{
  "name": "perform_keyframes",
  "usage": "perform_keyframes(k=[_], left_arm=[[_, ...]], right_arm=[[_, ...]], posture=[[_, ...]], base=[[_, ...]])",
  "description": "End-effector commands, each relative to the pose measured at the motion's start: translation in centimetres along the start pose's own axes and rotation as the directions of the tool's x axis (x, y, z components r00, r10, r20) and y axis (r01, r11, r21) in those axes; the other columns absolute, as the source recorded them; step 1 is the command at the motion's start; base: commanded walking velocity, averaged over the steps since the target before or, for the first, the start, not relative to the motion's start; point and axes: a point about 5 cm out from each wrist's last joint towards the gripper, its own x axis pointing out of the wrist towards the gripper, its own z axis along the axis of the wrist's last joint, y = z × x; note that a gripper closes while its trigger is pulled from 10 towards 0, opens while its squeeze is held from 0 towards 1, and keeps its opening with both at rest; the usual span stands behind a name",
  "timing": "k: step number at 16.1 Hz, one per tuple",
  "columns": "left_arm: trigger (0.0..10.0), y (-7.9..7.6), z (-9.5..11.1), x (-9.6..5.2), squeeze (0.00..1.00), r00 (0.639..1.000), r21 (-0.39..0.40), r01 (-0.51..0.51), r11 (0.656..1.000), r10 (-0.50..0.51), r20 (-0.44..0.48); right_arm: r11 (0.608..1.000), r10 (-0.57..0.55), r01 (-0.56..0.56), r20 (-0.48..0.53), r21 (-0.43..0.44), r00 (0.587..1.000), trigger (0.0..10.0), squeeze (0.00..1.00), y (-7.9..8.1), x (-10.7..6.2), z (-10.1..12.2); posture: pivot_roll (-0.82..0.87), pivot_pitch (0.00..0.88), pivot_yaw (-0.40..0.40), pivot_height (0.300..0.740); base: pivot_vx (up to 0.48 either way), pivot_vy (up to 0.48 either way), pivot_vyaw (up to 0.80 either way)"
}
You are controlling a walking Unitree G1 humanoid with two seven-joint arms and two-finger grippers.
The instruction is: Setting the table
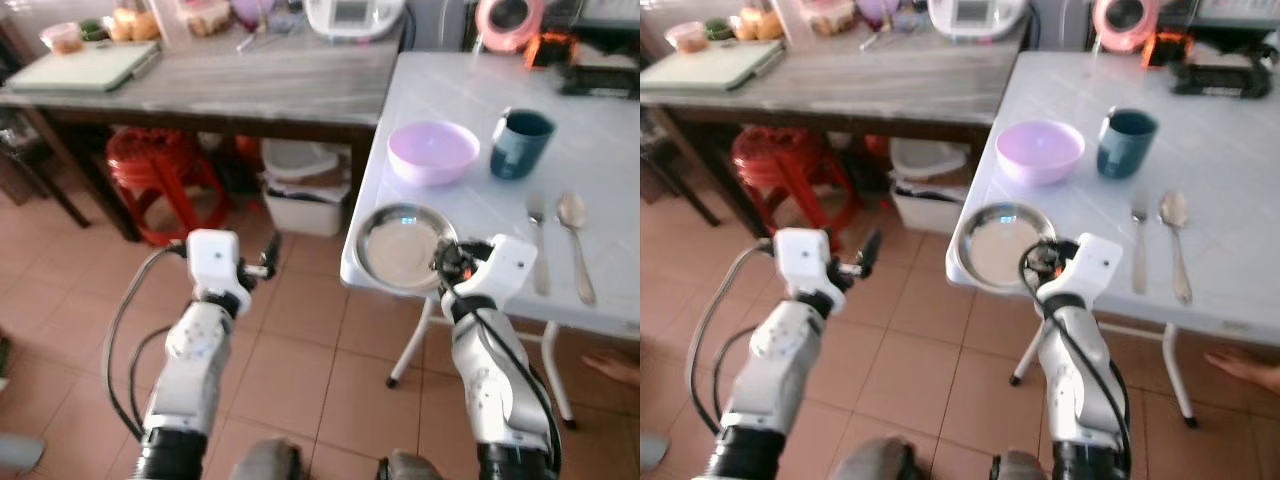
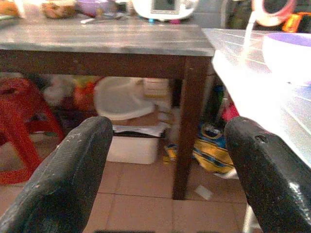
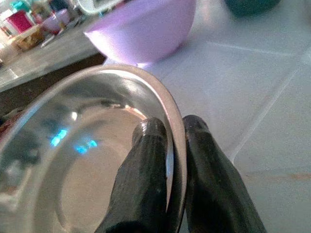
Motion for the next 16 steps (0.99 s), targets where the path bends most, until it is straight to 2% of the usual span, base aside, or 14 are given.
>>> perform_keyframes(k=[1,3,5,6,10,12,16], left_arm=[[10.0,1.3,0.2,-0.1,0.00,0.999,0.017,-0.050,0.999,0.050,0.006],[10.0,1.8,0.3,-0.1,0.00,0.996,0.018,-0.080,0.997,0.079,0.027],[10.0,1.9,0.3,-0.1,0.00,0.995,0.012,-0.095,0.995,0.094,0.040],[10.0,1.8,0.2,-0.1,0.00,0.994,0.024,-0.098,0.995,0.097,0.041],[10.0,1.0,0.7,-0.2,0.00,0.996,-0.026,-0.048,0.999,0.050,0.073],[10.0,0.9,1.0,0.0,0.00,0.995,-0.022,-0.032,0.999,0.034,0.089],[10.0,0.9,1.3,0.3,0.00,0.995,-0.016,-0.030,0.999,0.031,0.098]], right_arm=[[0.999,0.036,-0.035,0.043,-0.028,0.998,10.0,0.00,0.9,0.0,0.6],[0.998,0.005,0.000,0.074,-0.067,0.997,10.0,0.00,-0.1,-0.4,0.8],[0.993,0.024,-0.013,0.095,-0.116,0.995,10.0,0.00,0.1,-0.5,1.1],[0.991,0.017,-0.002,0.111,-0.134,0.994,10.0,0.00,0.2,-0.4,1.3],[0.978,-0.003,0.034,0.148,-0.205,0.989,10.0,0.00,0.1,0.3,1.9],[0.959,-0.008,0.054,0.163,-0.277,0.987,10.0,0.00,0.1,0.8,2.2],[0.953,0.021,0.044,0.209,-0.300,0.978,10.0,0.00,0.9,1.3,2.7]], posture=[[-0.03,0.000,0.049,0.740],[-0.02,0.000,0.035,0.740],[-0.03,0.000,0.032,0.740],[-0.03,0.000,0.030,0.740],[-0.04,0.000,0.040,0.740],[-0.03,0.000,0.041,0.740],[-0.03,0.000,0.039,0.740]], base=[[0.000,0.480,0.00],[0.000,0.480,0.00],[0.000,0.476,0.00],[0.000,0.000,0.00],[0.000,0.000,0.00],[0.287,0.000,0.00],[0.305,0.000,0.00]])
